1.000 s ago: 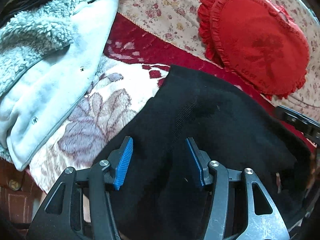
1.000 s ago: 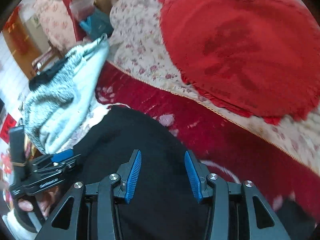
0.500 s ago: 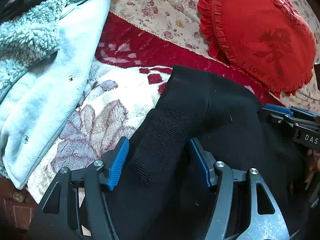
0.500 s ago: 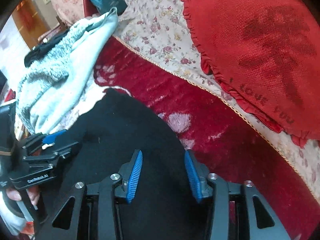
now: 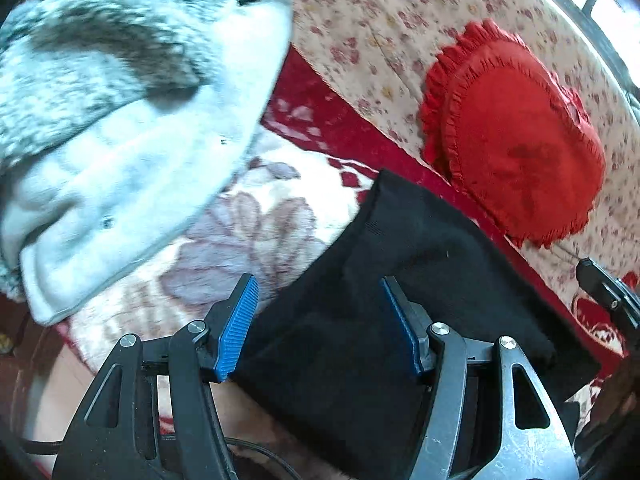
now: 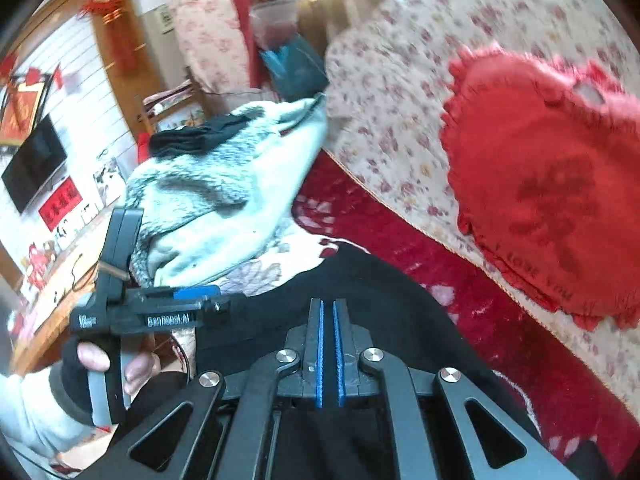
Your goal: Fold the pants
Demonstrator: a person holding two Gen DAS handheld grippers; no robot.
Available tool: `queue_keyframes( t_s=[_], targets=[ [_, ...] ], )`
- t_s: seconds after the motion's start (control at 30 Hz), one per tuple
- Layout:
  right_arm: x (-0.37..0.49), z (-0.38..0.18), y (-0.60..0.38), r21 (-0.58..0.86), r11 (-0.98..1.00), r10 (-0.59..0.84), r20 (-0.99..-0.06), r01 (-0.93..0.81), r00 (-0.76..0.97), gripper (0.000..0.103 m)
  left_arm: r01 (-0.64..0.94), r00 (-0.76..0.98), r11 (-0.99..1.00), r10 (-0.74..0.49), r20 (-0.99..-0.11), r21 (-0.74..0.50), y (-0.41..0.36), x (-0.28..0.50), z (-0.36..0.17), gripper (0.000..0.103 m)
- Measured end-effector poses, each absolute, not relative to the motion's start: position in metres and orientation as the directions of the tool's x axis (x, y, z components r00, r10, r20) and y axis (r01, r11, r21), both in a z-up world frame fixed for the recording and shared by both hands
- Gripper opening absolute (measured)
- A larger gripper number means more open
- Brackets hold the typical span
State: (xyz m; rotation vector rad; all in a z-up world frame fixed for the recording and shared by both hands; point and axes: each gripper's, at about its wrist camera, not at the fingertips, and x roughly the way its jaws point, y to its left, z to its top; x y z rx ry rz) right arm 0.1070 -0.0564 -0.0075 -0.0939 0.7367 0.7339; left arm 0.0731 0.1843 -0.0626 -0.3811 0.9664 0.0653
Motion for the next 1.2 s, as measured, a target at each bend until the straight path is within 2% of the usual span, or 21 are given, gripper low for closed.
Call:
queue_keyframes(
  t_s=[0.07,0.13,0.2,0.23,0.27,0.53,0.63,0.9,1.1,1.13,1.2],
  targets=[
    [0.116,-0.011,-0.061,0.141,0.79,0.533,-0.638,-0.596,0.556,0.004,-0.213,0.563,0.938,-0.112,-0.819,-0.275,0.182,0.072,-0.062,0.062],
    [0.133,-0.017,-0.067,0.166,0.812,0.507,-0.676,-0.56,0.535,0.008,-0.197,0.564,0.943,-0.115,-0.818,-0.269,0.178,0.07,-0.061,0.062],
    [0.148,-0.028,-0.07,0.137,0.836,0.455,-0.714,-0.531,0.532,0.024,-0.175,0.56,0.948,-0.127,-0.819,-0.267,0.17,0.071,-0.061,0.062],
    [0.155,-0.033,-0.073,0.13,0.84,0.443,-0.726,-0.527,0.526,0.037,-0.166,0.558,0.95,-0.132,-0.82,-0.266,0.167,0.072,-0.061,0.062],
    [0.162,-0.038,-0.075,0.136,0.841,0.44,-0.735,-0.523,0.516,0.039,-0.158,0.554,0.952,-0.133,-0.822,-0.261,0.162,0.075,-0.063,0.062],
    [0.202,-0.077,-0.088,0.145,0.843,0.399,-0.815,-0.518,0.421,0.04,-0.084,0.506,0.977,-0.129,-0.853,-0.198,0.146,0.122,-0.075,0.062],
    [0.206,-0.083,-0.095,0.149,0.838,0.402,-0.819,-0.524,0.409,0.041,-0.051,0.483,0.981,-0.138,-0.865,-0.185,0.146,0.151,-0.079,0.062],
    [0.213,-0.09,-0.11,0.178,0.83,0.425,-0.815,-0.528,0.394,0.045,-0.003,0.391,0.964,-0.243,-0.888,-0.265,0.146,0.214,-0.1,0.062],
    [0.22,-0.096,-0.117,0.215,0.82,0.452,-0.811,-0.53,0.371,0.046,0.041,0.363,0.968,-0.246,-0.899,-0.248,0.121,0.239,-0.1,0.062],
    [0.221,-0.098,-0.116,0.224,0.815,0.459,-0.812,-0.534,0.36,0.046,0.048,0.36,0.968,-0.246,-0.9,-0.245,0.118,0.241,-0.1,0.063],
    [0.221,-0.103,-0.112,0.229,0.804,0.464,-0.819,-0.548,0.339,0.046,0.066,0.341,0.968,-0.251,-0.906,-0.243,0.113,0.245,-0.101,0.071]
  ],
)
